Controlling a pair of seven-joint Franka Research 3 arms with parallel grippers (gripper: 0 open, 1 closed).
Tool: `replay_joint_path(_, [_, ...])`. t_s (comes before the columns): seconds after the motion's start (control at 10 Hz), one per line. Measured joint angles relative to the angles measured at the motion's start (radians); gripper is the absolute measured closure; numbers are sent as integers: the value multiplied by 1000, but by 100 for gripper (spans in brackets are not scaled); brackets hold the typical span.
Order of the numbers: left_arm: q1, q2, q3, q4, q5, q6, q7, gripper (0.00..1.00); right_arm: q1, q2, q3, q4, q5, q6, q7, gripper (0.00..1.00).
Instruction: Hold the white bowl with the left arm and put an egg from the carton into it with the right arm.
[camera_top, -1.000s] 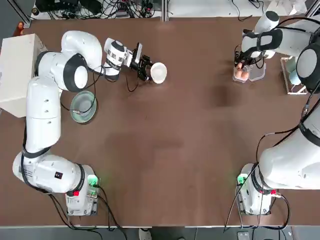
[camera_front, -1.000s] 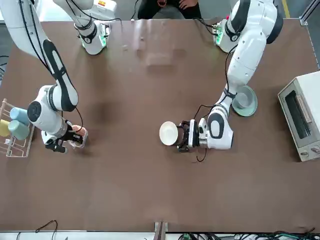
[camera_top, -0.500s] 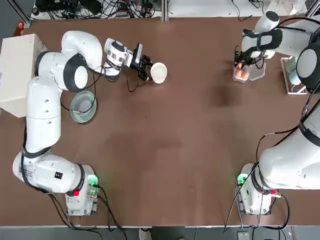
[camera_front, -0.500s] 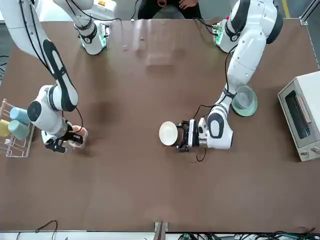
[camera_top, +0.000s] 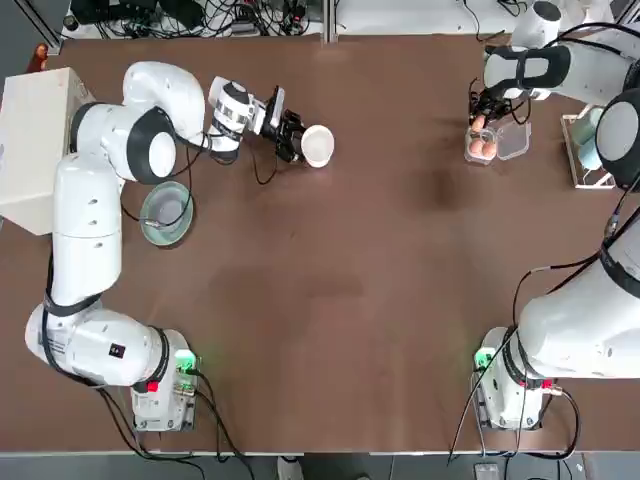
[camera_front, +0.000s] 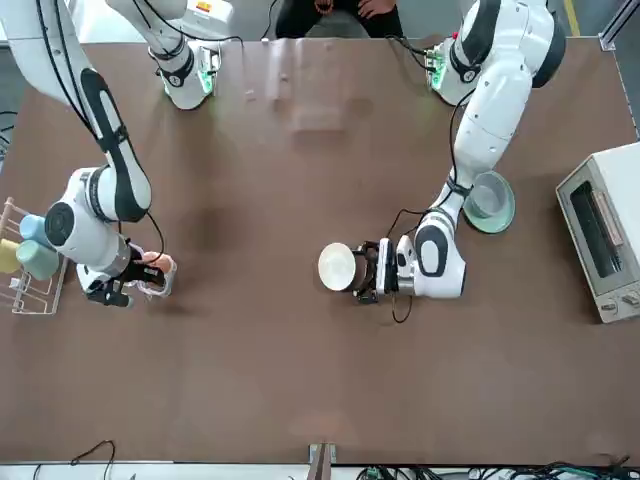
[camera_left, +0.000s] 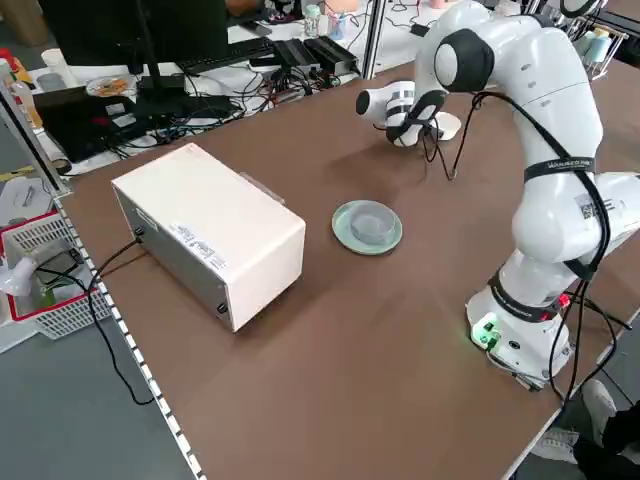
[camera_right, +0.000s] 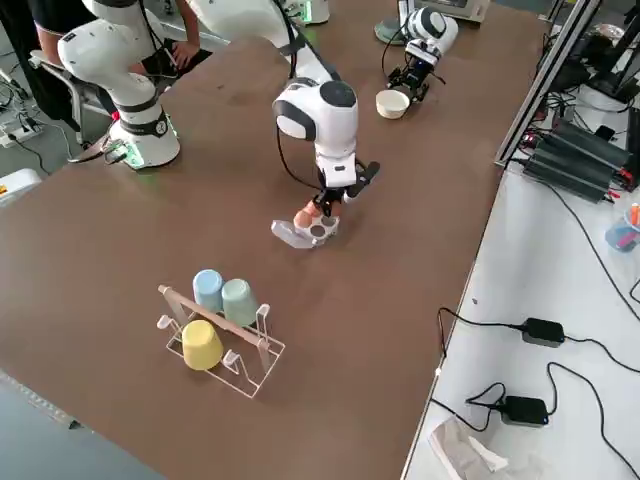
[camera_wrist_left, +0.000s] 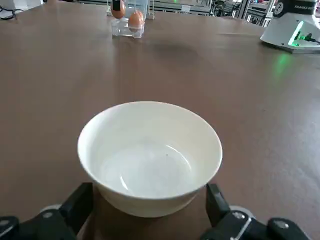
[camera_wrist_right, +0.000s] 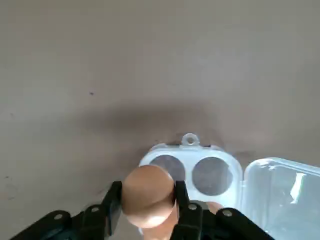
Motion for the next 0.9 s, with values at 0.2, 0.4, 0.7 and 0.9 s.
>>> replay_joint_path(0.2, [1, 0, 1, -2, 0, 0, 0, 0, 59, -1, 3, 11, 45, 1, 65, 52])
replay_joint_path(0.4, [2, 0, 1, -2, 0, 0, 0, 0, 145, -2, 5, 41, 148, 1, 145, 52])
replay_joint_path(0.7, [2, 0, 1, -3, 0, 0, 0, 0, 261, -3, 14, 85, 270, 6, 291, 52])
replay_joint_path(0.9, [2, -1, 1, -4, 0, 0, 0, 0, 325, -4, 19, 107, 411, 21, 306, 52])
